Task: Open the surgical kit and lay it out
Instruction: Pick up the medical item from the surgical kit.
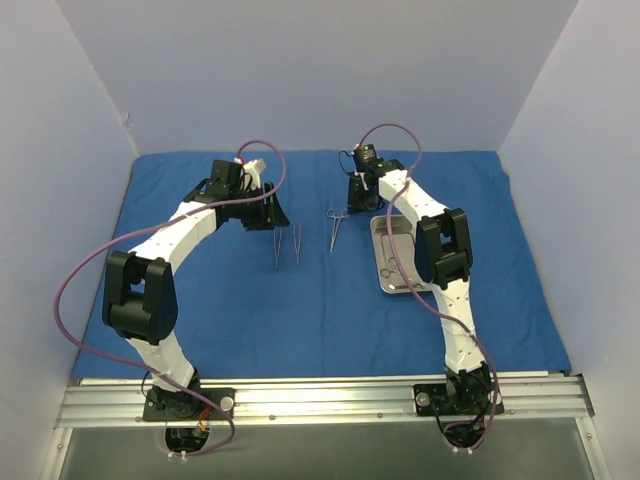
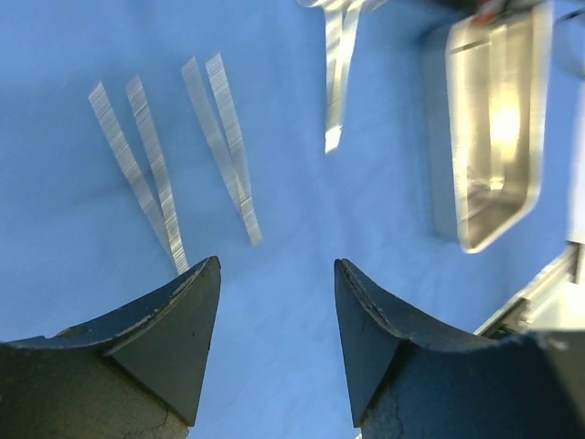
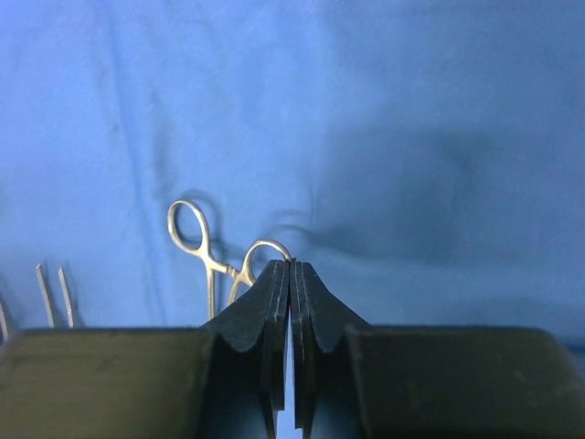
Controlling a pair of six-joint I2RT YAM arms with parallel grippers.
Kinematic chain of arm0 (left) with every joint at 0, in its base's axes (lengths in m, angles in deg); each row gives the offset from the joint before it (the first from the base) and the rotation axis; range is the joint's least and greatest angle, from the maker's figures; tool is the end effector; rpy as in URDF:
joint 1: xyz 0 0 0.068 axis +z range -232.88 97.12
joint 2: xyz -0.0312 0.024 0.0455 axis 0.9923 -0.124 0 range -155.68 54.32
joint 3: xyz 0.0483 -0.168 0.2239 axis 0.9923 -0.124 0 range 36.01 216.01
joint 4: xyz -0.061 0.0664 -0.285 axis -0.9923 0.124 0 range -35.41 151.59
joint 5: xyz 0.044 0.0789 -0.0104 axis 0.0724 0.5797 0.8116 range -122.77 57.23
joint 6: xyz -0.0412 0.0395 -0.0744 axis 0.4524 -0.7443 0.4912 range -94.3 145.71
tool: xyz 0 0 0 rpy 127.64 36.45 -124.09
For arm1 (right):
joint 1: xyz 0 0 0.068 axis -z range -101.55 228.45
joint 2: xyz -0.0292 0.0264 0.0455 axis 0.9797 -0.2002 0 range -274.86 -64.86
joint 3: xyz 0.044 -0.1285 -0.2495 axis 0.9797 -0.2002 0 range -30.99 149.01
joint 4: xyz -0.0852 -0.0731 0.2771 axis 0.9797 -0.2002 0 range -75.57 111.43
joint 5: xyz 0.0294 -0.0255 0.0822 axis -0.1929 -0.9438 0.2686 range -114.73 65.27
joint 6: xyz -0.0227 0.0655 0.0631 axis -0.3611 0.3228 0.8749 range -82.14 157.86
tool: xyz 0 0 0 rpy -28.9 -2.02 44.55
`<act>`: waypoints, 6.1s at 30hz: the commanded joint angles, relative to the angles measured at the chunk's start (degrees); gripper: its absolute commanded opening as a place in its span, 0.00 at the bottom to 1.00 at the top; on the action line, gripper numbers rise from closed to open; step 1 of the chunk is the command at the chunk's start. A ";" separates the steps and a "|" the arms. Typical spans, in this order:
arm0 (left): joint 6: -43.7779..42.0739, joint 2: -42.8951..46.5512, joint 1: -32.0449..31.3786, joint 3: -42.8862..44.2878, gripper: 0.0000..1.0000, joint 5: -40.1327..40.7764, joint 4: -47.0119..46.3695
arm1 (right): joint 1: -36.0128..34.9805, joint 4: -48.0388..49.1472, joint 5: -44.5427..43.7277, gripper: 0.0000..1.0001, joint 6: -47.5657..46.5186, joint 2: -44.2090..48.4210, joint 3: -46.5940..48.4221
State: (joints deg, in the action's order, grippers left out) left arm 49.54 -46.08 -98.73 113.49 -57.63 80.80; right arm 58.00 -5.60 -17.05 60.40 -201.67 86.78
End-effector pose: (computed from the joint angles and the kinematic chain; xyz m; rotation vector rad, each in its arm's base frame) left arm 0.4270 -0.1582 0.2149 0.0307 2.4969 -0.8308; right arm 0.5762 0.2269 0.1523 -0.0214 2.4276 0.5102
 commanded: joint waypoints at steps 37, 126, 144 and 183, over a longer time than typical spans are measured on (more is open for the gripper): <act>-3.36 -23.87 -15.96 23.16 0.67 20.29 -5.30 | 0.58 -0.57 3.57 0.00 7.78 7.18 -4.22; -3.88 -37.06 -26.42 31.51 0.36 40.15 3.93 | 9.29 1.80 3.83 0.00 8.39 14.91 -11.43; -4.59 -35.39 -26.42 32.30 0.36 42.79 5.68 | 9.72 2.06 4.53 0.00 7.60 15.44 -11.95; -2.30 -31.00 -30.02 28.00 0.31 50.09 7.88 | 9.99 3.12 6.38 0.00 7.43 15.35 -13.89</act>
State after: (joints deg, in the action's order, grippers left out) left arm 46.44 -79.32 -128.48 142.75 -7.71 83.21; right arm 67.60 -2.21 -11.13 68.64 -190.72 73.23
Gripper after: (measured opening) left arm 0.314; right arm 0.038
